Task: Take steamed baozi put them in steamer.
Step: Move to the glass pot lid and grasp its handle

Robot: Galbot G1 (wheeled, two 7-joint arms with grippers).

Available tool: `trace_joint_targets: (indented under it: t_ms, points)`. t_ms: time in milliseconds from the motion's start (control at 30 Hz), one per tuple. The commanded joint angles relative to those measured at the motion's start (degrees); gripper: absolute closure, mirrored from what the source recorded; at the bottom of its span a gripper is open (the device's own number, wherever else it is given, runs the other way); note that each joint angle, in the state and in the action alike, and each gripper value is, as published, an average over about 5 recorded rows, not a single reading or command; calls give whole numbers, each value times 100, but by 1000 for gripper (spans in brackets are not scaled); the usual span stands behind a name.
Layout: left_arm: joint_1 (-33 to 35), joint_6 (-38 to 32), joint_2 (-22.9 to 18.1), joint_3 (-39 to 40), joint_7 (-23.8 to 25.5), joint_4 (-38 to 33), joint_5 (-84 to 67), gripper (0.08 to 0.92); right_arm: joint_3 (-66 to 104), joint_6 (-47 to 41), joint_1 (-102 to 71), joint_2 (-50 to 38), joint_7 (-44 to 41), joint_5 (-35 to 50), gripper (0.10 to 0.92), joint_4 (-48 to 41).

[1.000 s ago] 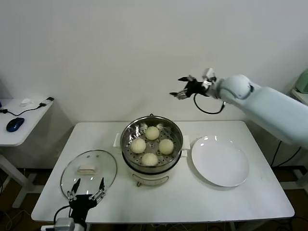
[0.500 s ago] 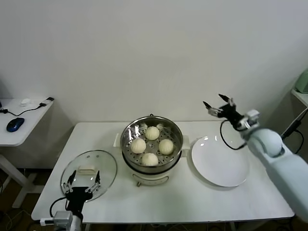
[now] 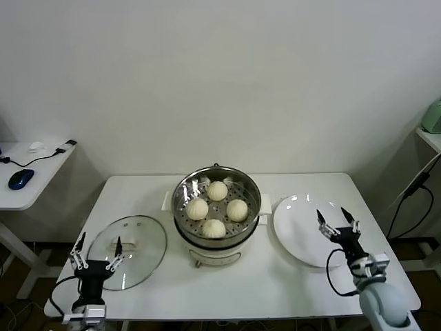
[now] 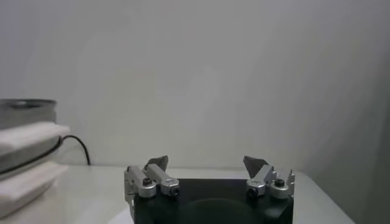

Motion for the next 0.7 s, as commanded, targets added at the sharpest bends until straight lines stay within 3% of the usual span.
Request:
trace_joint_targets:
  t_ms: [33, 133, 267, 700]
  points:
    - [-78, -528, 86, -36, -682, 508, 1810, 177, 499, 254, -848, 990, 72, -783, 203, 73]
    - [-85, -498, 360, -22, -1104, 1023, 3216, 177, 454, 199, -819, 1017, 73, -869, 203, 66]
    - [-100, -295, 659, 140, -1178, 1579, 4040, 177, 444, 155, -792, 1017, 86, -929, 202, 65]
    - [-870, -17, 508, 219, -1080, 2615, 4493, 177, 493, 117, -755, 987, 137, -934, 203, 159]
